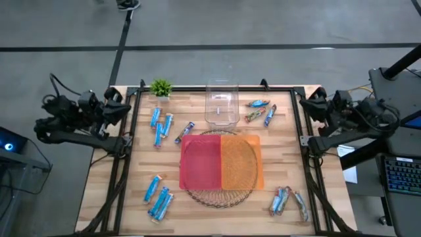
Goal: Pick and place Granola Bars by type
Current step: Put the blue granola bar into the transparent bin
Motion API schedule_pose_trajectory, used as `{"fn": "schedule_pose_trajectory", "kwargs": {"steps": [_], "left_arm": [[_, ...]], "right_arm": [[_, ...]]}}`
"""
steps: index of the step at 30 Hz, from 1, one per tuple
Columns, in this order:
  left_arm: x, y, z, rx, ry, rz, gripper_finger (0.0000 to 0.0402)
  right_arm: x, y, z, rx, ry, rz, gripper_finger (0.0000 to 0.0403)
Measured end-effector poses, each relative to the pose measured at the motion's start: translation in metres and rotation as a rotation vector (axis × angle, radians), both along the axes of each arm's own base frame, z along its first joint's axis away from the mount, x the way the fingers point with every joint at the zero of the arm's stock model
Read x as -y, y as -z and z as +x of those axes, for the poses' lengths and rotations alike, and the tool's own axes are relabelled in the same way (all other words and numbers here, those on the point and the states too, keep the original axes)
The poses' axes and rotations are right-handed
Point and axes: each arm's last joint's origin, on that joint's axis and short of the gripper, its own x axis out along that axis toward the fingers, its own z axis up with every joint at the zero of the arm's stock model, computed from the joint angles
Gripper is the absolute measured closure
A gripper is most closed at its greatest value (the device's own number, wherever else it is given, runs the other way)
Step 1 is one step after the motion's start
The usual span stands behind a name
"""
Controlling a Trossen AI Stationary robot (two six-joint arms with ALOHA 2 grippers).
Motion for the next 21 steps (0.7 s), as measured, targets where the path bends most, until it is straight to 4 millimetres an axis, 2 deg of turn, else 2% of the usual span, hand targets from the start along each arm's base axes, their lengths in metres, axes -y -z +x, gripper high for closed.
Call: {"fn": "schedule_pose_trajectory", "kwargs": {"steps": [8,14,21], "left_arm": [[0.0,-0.027,0.018,-0.109,-0.09,0.035,0.0397],[0.001,-0.032,0.038,-0.168,-0.138,0.081,0.0397],[0.002,-0.027,0.053,-0.211,-0.147,0.099,0.0397]], "right_arm": [[-0.003,-0.03,0.015,-0.197,0.006,-0.042,0.0394],[-0.005,-0.048,0.026,-0.284,0.021,-0.124,0.0394],[-0.008,-0.051,0.041,-0.368,0.028,-0.201,0.0394]]}}
